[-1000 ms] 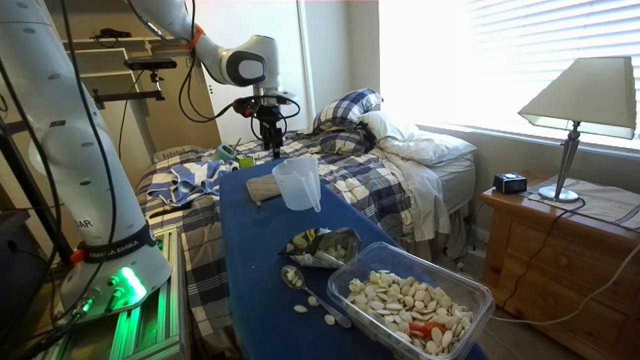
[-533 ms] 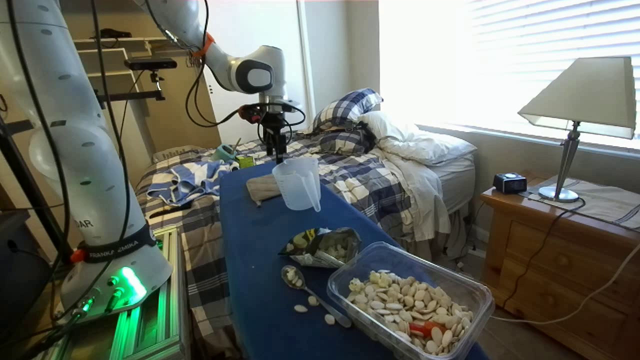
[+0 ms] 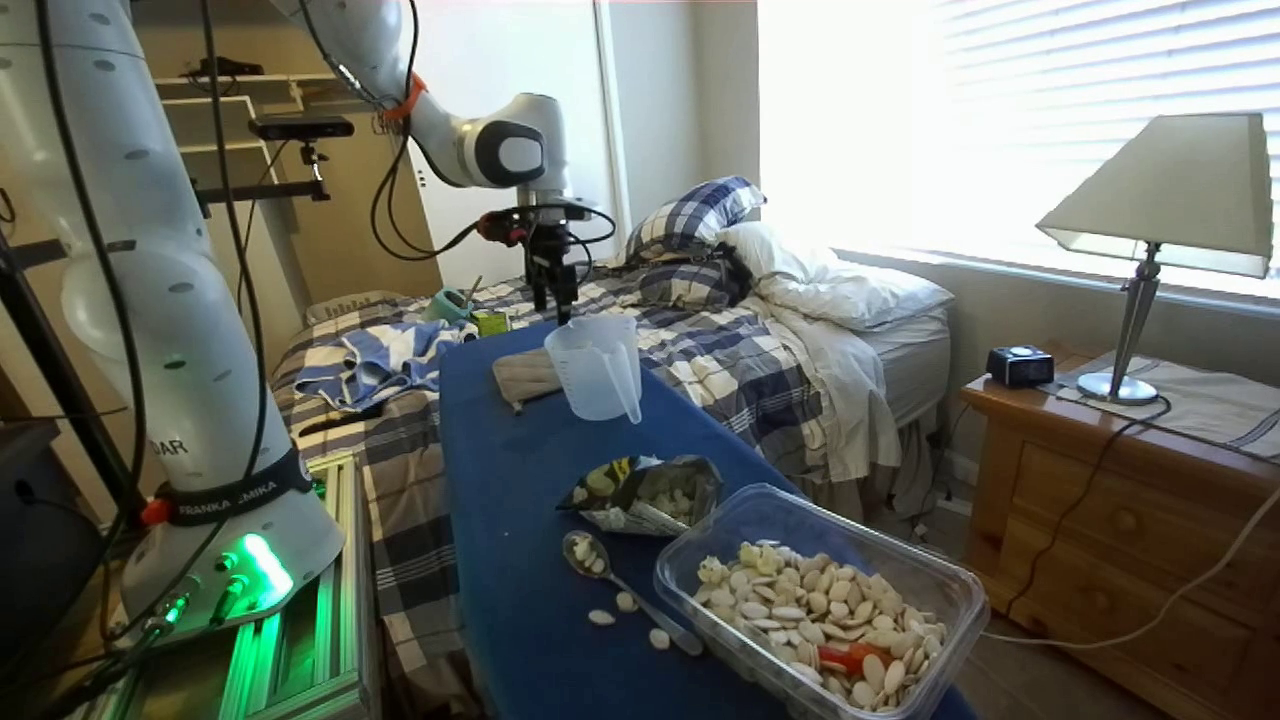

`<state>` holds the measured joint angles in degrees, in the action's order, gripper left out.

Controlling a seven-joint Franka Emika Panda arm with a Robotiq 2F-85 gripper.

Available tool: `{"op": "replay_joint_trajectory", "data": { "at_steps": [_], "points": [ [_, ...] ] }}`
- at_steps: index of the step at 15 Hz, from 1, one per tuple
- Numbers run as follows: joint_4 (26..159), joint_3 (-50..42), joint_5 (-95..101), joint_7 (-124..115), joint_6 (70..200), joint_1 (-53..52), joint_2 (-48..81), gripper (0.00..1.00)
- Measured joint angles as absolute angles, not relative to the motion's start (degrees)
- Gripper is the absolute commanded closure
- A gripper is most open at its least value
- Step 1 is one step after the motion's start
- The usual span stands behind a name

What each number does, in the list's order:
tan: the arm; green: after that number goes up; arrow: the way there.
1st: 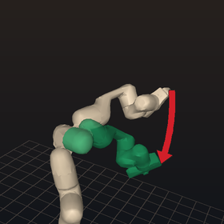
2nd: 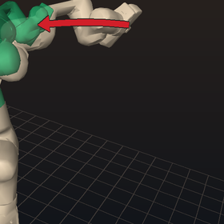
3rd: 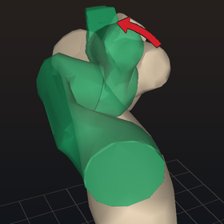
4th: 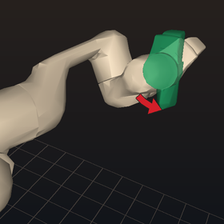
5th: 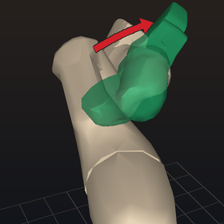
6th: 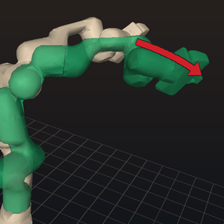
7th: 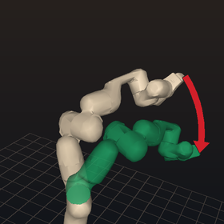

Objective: Put the grey potholder on the plastic jar

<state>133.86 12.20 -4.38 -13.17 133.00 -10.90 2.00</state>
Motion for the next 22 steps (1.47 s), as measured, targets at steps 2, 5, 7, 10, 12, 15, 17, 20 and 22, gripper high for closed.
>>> {"op": "replay_joint_trajectory", "data": {
  "at_steps": [2,5,7,10,12,15,17,20,22],
  "points": [
    [131.9,12.5,-1.2,-13.6,133.0,-11.9,3.7,0.00],
    [128.8,12.6,3.8,-14.6,132.9,-13.1,7.4,0.00],
    [126.8,12.5,6.8,-15.2,132.9,-13.6,10.2,0.00],
    [123.7,12.1,10.0,-15.9,132.9,-14.6,14.2,0.00],
    [121.4,11.9,10.9,-16.2,132.9,-15.6,16.6,0.00],
    [118.2,11.6,11.7,-16.5,132.9,-17.4,19.4,0.00],
    [116.8,11.2,12.3,-16.5,132.6,-18.5,20.9,0.03],
    [115.4,10.3,13.0,-16.5,132.1,-19.5,22.6,0.31],
    [114.7,9.9,13.2,-16.5,131.9,-19.8,23.4,0.47]
  ]
}}
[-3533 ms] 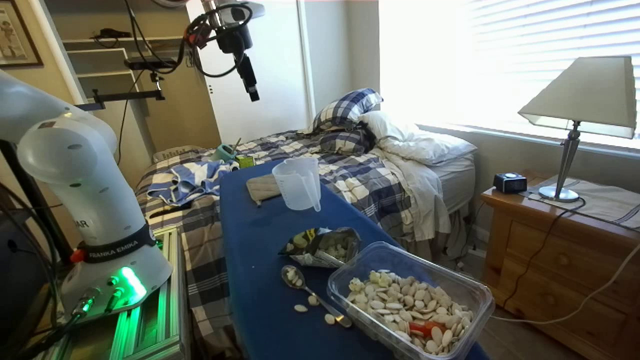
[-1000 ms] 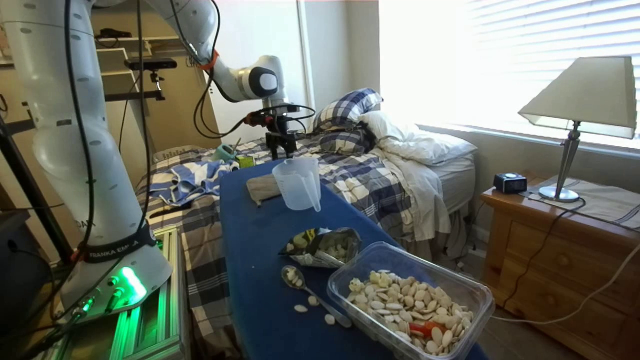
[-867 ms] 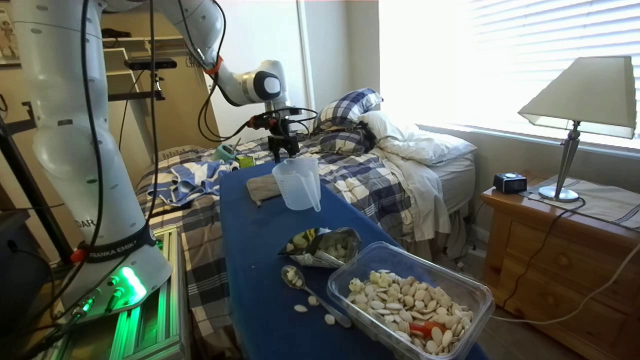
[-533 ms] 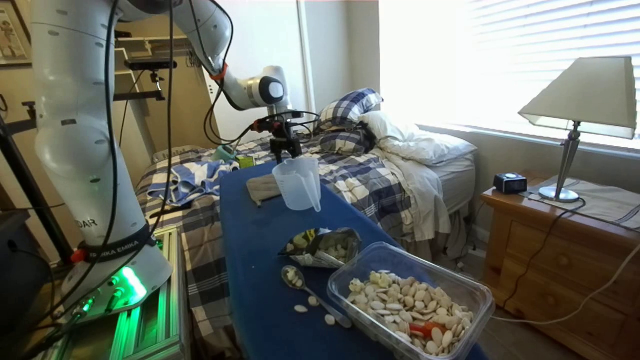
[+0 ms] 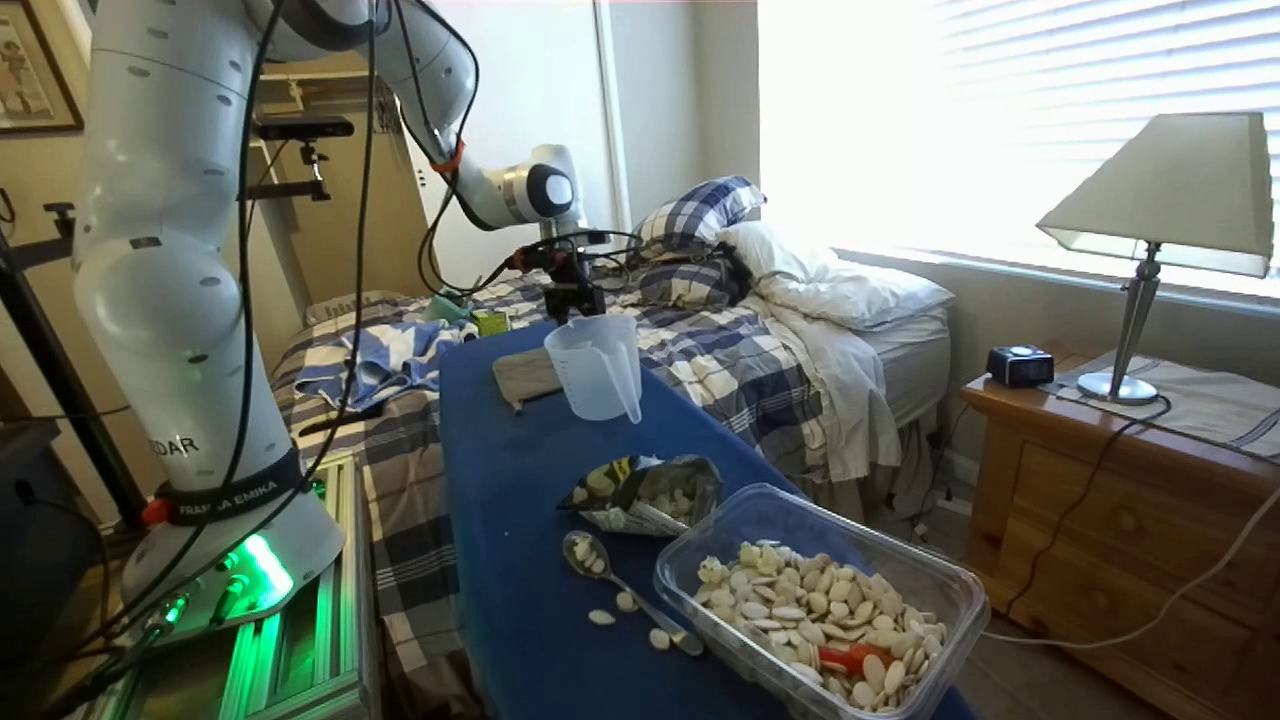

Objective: Put the grey potholder on the plastic jar

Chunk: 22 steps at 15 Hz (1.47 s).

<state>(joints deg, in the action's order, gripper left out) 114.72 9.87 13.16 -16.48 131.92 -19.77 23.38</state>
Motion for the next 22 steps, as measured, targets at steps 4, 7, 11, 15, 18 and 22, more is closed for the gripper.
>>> {"op": "replay_joint_trajectory", "data": {
  "at_steps": [4,7,11,15,18,22],
  "points": [
    [113.9,9.4,13.2,-16.5,131.8,-20.0,24.1,0.75],
    [113.4,9.4,13.2,-16.5,131.4,-20.3,24.1,0.95],
    [113.0,9.3,13.2,-16.6,131.2,-20.5,24.1,0.50],
    [112.5,9.3,13.2,-17.1,131.3,-20.6,24.2,0.22],
    [111.9,9.3,13.2,-18.5,131.4,-20.8,24.5,0.02],
    [112.0,9.1,13.2,-21.3,131.4,-20.9,25.4,0.00]
  ]
}}
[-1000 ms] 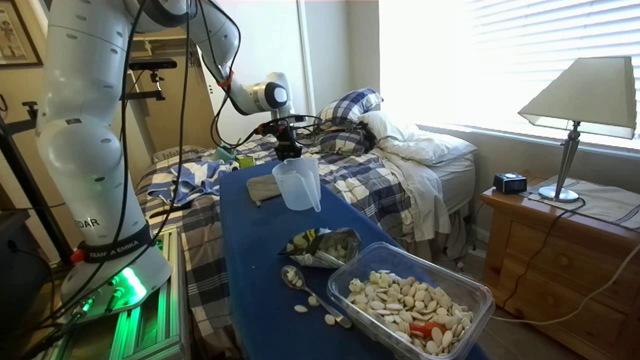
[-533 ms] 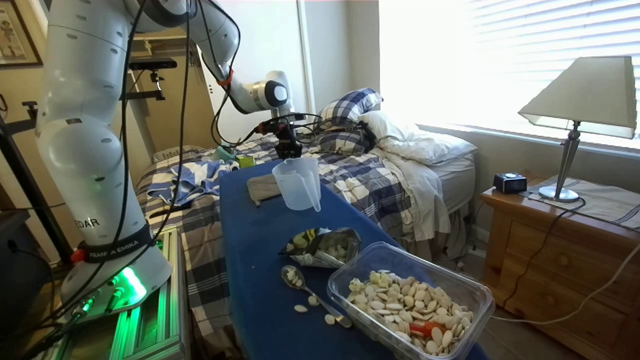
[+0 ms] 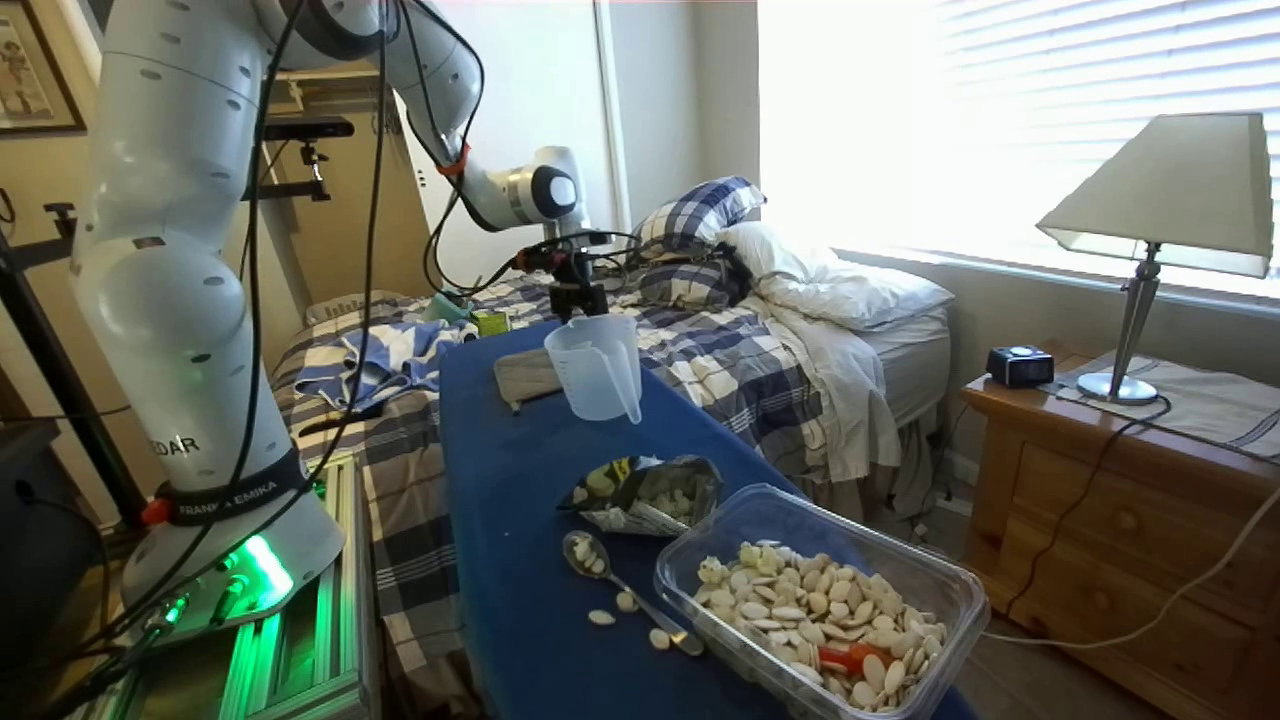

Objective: Put the grey potholder on the plastic jar

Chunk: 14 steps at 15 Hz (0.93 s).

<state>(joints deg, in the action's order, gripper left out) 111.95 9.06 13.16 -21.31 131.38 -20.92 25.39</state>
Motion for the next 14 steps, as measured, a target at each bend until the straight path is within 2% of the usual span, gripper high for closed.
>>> {"op": "replay_joint_trajectory", "data": {
  "at_steps": [1,3,14],
  "points": [
    [112.0,9.0,13.2,-21.8,131.4,-21.0,25.7,0.00],
    [112.0,8.8,13.2,-22.6,131.4,-21.0,26.3,0.26],
    [111.8,7.9,13.2,-23.1,131.1,-21.1,25.8,0.98]
  ]
}}
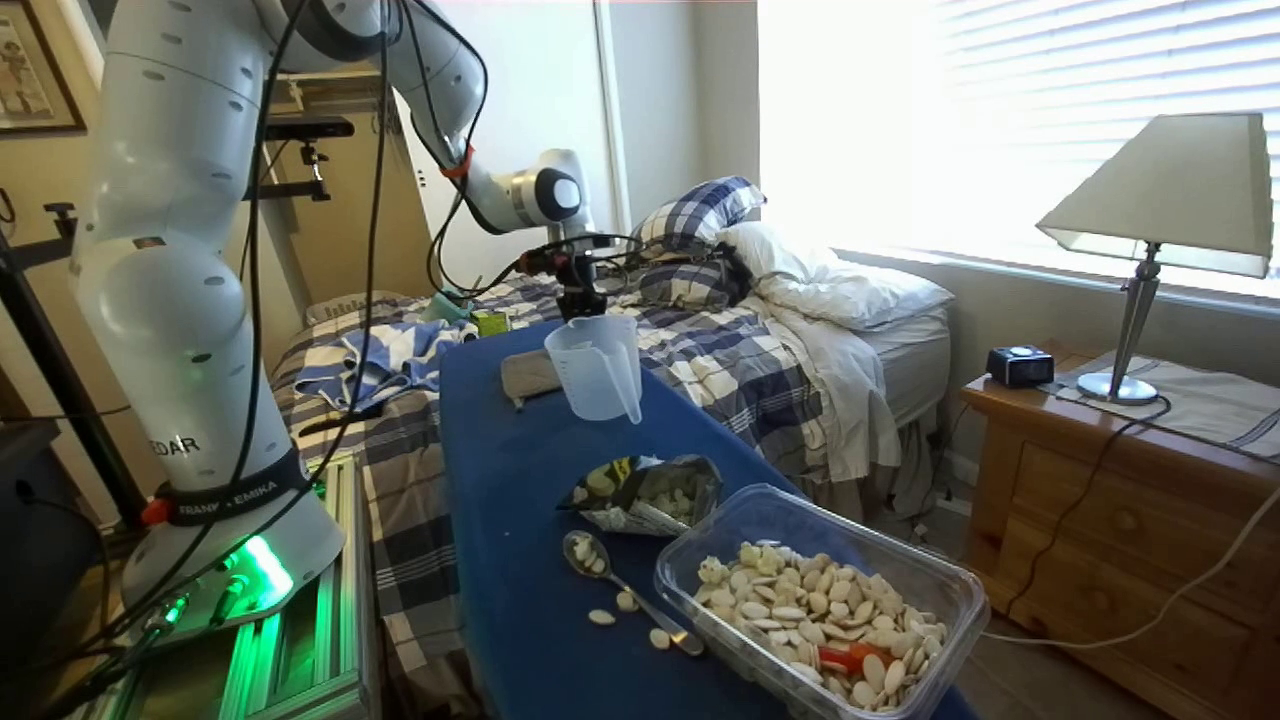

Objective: Put the grey potholder on the plastic jar

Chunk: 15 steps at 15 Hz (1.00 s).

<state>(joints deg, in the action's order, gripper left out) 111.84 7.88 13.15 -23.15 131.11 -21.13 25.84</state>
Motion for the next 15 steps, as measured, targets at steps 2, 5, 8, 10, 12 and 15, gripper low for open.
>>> {"op": "replay_joint_trajectory", "data": {
  "at_steps": [2,5,8,10,12,15],
  "points": [
    [111.8,7.5,13.2,-23.2,130.8,-21.1,25.6,0.98],
    [111.7,7.6,13.1,-23.2,130.7,-21.2,25.0,0.97],
    [111.4,7.9,13.1,-23.1,130.7,-21.4,23.1,0.97],
    [111.2,8.0,13.1,-22.9,130.4,-21.4,21.0,0.97],
    [110.9,8.1,13.2,-22.4,129.1,-21.4,18.7,0.97],
    [110.6,8.1,13.5,-21.6,125.9,-21.3,14.7,0.97]
  ]
}}
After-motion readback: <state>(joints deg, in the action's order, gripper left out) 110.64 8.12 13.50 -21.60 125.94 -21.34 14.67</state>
